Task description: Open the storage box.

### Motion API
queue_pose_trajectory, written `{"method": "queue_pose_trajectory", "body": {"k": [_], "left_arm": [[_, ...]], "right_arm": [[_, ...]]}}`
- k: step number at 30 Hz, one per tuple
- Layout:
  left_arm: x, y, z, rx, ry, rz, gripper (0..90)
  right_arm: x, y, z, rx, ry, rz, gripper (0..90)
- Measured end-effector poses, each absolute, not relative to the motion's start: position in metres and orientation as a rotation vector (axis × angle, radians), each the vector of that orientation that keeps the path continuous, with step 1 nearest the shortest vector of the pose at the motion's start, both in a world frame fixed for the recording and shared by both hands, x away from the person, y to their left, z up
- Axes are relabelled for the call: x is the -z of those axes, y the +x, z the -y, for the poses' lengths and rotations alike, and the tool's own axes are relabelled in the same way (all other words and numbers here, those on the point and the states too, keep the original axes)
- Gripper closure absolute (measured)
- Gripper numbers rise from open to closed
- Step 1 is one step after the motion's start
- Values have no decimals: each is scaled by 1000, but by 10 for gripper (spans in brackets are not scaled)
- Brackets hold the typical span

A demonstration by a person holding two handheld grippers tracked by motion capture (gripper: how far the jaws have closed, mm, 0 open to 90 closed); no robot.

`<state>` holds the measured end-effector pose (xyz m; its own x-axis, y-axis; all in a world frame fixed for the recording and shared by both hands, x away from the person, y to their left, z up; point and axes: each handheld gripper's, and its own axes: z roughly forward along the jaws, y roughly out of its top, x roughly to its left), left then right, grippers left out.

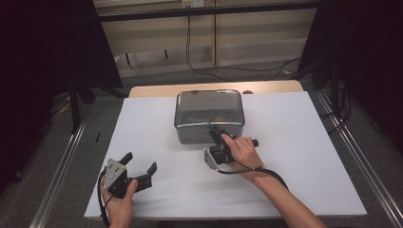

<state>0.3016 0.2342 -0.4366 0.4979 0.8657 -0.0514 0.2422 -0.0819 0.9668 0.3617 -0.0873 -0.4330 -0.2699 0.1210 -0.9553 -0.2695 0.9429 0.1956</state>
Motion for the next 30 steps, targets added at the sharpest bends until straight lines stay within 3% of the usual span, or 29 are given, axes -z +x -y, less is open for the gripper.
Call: {"method": "queue_pose_trajectory", "body": {"k": [8,30], "left_arm": [[437,302,-234,-695,1603,-981,37],[435,305,-233,-651,1608,-964,77]], "right_arm": [[432,361,86,-378,-118,-1798,773],[426,361,87,-405,-102,-1787,784]]}}
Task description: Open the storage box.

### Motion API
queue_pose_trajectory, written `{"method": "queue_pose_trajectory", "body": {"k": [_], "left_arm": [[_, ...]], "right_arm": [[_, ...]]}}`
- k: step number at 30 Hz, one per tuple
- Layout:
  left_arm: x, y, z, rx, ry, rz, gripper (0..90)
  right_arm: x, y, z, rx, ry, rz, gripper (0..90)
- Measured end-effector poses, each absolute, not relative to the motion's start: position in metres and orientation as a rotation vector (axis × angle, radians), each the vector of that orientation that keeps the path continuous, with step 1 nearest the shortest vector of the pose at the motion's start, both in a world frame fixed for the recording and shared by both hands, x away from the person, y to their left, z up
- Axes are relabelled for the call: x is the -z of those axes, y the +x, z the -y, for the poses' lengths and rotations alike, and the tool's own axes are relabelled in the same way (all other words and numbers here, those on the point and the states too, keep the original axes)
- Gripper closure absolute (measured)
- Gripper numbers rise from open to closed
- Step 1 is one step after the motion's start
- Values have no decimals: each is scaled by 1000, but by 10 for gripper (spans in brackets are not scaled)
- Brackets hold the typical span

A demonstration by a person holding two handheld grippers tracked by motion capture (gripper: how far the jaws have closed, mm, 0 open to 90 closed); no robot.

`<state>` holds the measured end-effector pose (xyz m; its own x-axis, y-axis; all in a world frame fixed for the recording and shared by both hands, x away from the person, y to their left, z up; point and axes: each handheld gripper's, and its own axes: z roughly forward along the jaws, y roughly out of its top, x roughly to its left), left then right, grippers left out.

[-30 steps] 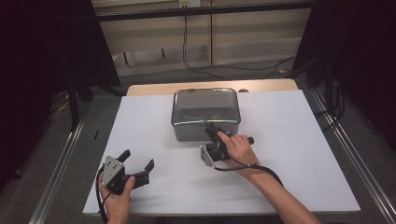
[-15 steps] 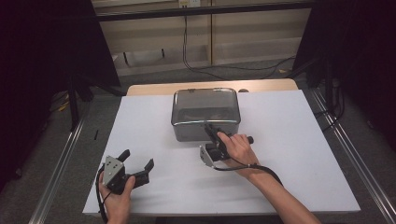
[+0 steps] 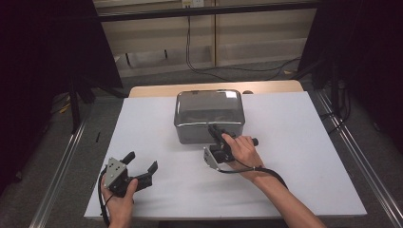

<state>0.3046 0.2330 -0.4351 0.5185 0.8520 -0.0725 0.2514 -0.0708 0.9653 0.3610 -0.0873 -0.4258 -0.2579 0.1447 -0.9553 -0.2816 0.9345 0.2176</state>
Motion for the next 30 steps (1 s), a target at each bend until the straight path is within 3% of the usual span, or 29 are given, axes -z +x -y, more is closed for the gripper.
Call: {"method": "queue_pose_trajectory", "body": {"k": [30], "left_arm": [[423,328,-220,-586,1602,-845,8]], "right_arm": [[414,364,90,-429,-106,-1755,798]]}}
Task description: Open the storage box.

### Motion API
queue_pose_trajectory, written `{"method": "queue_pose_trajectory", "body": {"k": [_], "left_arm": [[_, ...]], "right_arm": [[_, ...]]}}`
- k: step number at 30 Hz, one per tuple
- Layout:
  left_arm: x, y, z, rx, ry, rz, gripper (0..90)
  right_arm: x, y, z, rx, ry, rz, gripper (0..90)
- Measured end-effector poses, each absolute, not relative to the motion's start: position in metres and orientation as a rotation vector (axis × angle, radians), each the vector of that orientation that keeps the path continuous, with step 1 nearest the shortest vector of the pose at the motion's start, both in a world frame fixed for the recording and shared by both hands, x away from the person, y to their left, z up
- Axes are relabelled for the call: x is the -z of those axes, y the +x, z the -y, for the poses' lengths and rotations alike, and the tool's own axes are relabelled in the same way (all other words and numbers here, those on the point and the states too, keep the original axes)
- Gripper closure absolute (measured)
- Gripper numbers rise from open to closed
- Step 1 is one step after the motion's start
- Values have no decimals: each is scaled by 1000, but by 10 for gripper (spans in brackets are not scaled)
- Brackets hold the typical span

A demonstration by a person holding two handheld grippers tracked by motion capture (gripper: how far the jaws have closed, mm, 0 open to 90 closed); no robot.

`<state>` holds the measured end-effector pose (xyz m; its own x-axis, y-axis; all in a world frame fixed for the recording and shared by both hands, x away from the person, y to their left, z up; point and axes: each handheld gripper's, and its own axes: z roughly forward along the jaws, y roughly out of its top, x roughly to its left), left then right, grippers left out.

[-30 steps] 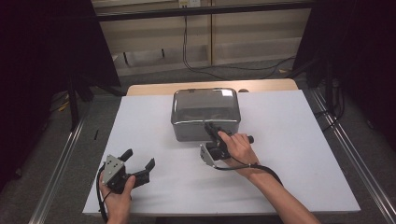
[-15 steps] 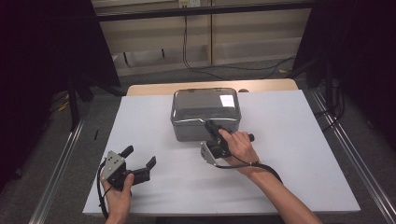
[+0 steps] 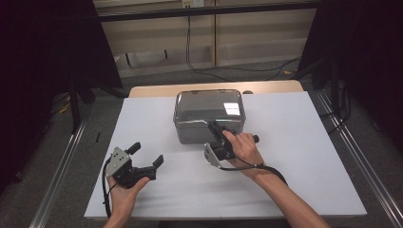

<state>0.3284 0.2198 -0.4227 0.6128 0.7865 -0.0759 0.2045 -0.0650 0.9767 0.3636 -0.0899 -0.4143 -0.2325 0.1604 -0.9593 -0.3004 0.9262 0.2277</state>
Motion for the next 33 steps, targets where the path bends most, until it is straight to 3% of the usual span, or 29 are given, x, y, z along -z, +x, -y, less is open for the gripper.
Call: {"method": "queue_pose_trajectory", "body": {"k": [11,27,33], "left_arm": [[420,341,-204,-574,1633,-762,22],[414,369,-195,-556,1613,-769,49],[414,380,-191,-615,1640,-718,38]], "right_arm": [[408,365,92,-448,-95,-1745,801],[401,366,91,-436,-103,-1744,809],[399,368,92,-441,-109,-1740,808]]}}
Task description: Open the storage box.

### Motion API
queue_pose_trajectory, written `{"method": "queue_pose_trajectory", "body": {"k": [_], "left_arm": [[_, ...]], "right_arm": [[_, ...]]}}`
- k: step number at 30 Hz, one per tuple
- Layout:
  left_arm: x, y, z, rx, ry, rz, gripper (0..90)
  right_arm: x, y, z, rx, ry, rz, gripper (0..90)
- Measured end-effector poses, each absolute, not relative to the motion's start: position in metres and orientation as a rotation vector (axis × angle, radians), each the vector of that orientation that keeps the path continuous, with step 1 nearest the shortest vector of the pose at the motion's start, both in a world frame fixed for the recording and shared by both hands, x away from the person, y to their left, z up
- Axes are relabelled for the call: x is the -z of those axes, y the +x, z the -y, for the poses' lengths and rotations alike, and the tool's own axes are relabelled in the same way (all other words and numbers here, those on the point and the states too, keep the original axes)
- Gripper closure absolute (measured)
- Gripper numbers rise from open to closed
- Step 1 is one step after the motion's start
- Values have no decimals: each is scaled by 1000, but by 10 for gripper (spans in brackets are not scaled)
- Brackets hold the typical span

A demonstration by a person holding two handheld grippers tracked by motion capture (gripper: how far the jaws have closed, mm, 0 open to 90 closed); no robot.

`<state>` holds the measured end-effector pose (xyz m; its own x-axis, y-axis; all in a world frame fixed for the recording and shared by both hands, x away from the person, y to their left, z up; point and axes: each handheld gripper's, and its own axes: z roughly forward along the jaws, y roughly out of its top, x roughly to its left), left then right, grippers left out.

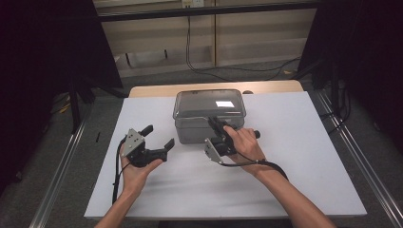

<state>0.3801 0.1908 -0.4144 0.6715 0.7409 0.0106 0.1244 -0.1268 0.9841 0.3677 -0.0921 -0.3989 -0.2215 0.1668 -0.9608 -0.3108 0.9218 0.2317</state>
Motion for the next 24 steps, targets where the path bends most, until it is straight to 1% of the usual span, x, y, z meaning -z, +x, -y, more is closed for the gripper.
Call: {"method": "queue_pose_trajectory", "body": {"k": [2,9,16,24], "left_arm": [[413,383,-189,-611,1622,-688,66],[408,398,-181,-625,1635,-686,40],[407,409,-175,-617,1624,-668,47],[406,425,-169,-656,1636,-641,62]], "right_arm": [[399,368,92,-439,-109,-1739,809],[394,369,92,-445,-104,-1729,812],[388,371,91,-444,-95,-1720,813],[383,373,91,-444,-92,-1715,815]]}}
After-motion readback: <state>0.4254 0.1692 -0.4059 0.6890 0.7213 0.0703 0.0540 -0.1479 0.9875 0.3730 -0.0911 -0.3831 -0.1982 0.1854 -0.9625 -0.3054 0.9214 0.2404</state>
